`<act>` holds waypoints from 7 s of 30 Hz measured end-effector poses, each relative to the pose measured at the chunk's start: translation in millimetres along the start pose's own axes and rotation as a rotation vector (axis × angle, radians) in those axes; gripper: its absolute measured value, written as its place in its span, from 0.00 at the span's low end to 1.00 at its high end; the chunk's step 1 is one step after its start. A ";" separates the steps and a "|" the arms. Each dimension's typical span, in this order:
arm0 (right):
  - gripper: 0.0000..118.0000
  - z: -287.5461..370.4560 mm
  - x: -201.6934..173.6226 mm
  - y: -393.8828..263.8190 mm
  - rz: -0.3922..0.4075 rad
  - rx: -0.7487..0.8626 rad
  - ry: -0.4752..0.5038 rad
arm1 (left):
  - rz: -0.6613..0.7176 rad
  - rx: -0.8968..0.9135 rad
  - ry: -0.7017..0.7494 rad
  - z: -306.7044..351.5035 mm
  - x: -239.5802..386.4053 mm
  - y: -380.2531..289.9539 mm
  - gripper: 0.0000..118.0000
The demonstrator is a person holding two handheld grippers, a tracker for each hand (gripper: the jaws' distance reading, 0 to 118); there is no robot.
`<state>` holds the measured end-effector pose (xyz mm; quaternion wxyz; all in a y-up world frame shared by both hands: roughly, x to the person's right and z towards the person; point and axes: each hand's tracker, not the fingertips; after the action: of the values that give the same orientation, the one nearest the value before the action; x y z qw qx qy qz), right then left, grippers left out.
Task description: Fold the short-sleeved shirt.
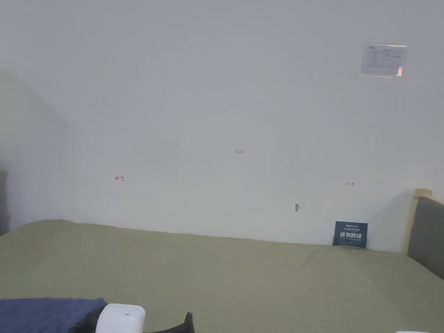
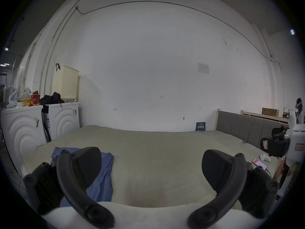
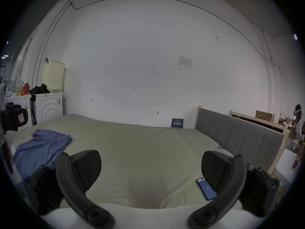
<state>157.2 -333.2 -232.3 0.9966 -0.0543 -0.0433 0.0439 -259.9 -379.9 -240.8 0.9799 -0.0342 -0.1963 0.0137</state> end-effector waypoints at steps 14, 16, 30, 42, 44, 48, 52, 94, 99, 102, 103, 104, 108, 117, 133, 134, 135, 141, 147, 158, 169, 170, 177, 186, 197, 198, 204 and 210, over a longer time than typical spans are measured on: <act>1.00 -0.8 4.4 2.8 -0.059 -0.017 0.055 | -0.011 0.013 -0.031 -3.3 -2.2 4.0 1.00; 1.00 -0.6 4.5 2.3 -0.061 -0.017 0.063 | -0.012 0.011 -0.020 -3.0 -3.1 5.1 1.00; 1.00 -1.4 5.6 3.8 -0.062 -0.040 0.084 | -0.048 -0.028 0.056 5.3 -4.8 10.6 1.00; 1.00 -1.4 5.6 2.6 -0.055 -0.026 0.055 | -0.044 -0.009 0.028 3.1 -4.5 9.1 1.00; 1.00 -0.8 5.6 2.1 -0.054 -0.028 0.052 | -0.038 -0.011 0.024 2.4 -4.5 7.9 1.00; 1.00 -1.0 6.4 2.5 -0.059 -0.037 0.044 | -0.037 -0.012 0.025 1.7 -3.9 7.1 1.00; 1.00 0.2 7.0 3.8 -0.053 -0.037 0.027 | -0.017 -0.037 0.027 2.9 -4.9 6.5 1.00; 0.01 -6.8 -236.2 28.7 0.028 0.012 0.721 | -0.003 -0.037 0.601 243.7 -65.2 8.7 0.04; 0.01 -14.8 -247.3 24.9 0.034 -0.004 0.736 | 0.014 -0.092 0.602 244.2 -76.9 2.6 0.04; 0.01 -22.9 -247.7 22.5 0.040 -0.002 0.729 | 0.070 -0.164 0.559 233.4 -96.1 6.4 0.04; 0.01 -25.8 -248.8 22.1 0.051 0.007 0.715 | 0.077 -0.173 0.548 229.1 -104.7 10.2 0.04; 0.01 -30.0 -249.9 22.0 0.054 0.010 0.711 | 0.063 -0.176 0.532 222.3 -116.8 16.3 0.04; 0.01 -52.1 -256.4 21.0 0.047 -0.003 0.702 | -0.019 -0.281 0.393 171.2 -189.3 63.2 0.04; 0.01 -118.9 -265.3 -15.2 0.001 -0.130 0.639 | -0.061 -0.832 0.075 -33.0 -359.4 118.7 0.04; 0.01 -200.0 -299.8 -42.7 -0.014 -0.095 0.664 | 0.017 -1.251 0.093 -183.4 -433.8 -38.1 0.50; 0.01 -200.3 -300.5 -46.4 -0.002 -0.100 0.667 | 0.034 -1.248 0.073 -184.4 -436.6 -44.5 0.89; 0.01 -200.1 -300.4 -50.2 0.013 -0.105 0.675 | 0.077 -1.257 0.036 -184.6 -438.9 -52.0 1.00; 0.01 -194.1 -296.7 -62.2 0.021 -0.155 0.673 | 0.160 -1.277 0.134 -173.2 -437.4 -67.1 0.16; 0.01 -178.7 -271.4 -60.9 0.029 -0.161 0.635 | 0.206 -1.127 0.072 -152.4 -433.7 -55.1 0.06; 0.01 -169.2 -172.7 -26.9 0.010 -0.159 0.370 | 0.205 -0.988 -0.051 -180.6 -354.6 31.0 0.06; 0.01 -130.6 -57.5 -9.4 -0.012 -0.139 0.135 | 0.039 -0.861 -0.419 -287.2 -189.7 112.9 0.06; 0.01 -125.1 -47.9 -11.0 -0.011 -0.139 0.114 | 0.024 -0.866 -0.446 -299.5 -169.4 117.0 0.06; 0.01 -89.4 9.7 -17.1 -0.035 -0.168 -0.046 | -0.089 -0.922 -0.695 -371.1 -40.8 93.2 0.06; 0.01 -65.4 54.7 -28.2 -0.068 -0.194 -0.146 | -0.154 -1.091 -0.948 -390.2 68.8 -5.0 0.06; 0.01 -59.3 43.2 -33.5 -0.081 -0.211 -0.085 | -0.099 -1.136 -0.816 -347.2 41.3 -47.4 0.82; 0.01 -58.6 42.6 -31.8 -0.081 -0.208 -0.079 | -0.074 -1.105 -0.801 -337.3 30.3 -40.2 0.76; 0.01 -56.3 35.8 -16.0 -0.070 -0.186 -0.039 | -0.065 -0.767 -0.545 -223.0 -28.8 18.2 0.38; 0.01 -54.1 25.1 -13.1 -0.093 -0.185 0.025 | -0.032 -0.463 -0.211 -82.7 -60.9 10.6 0.01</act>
<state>188.1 -349.4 -282.4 0.9888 -0.1445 -0.0372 -0.0071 -284.3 -376.9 -341.0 0.9200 -0.2530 -0.2961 -0.0439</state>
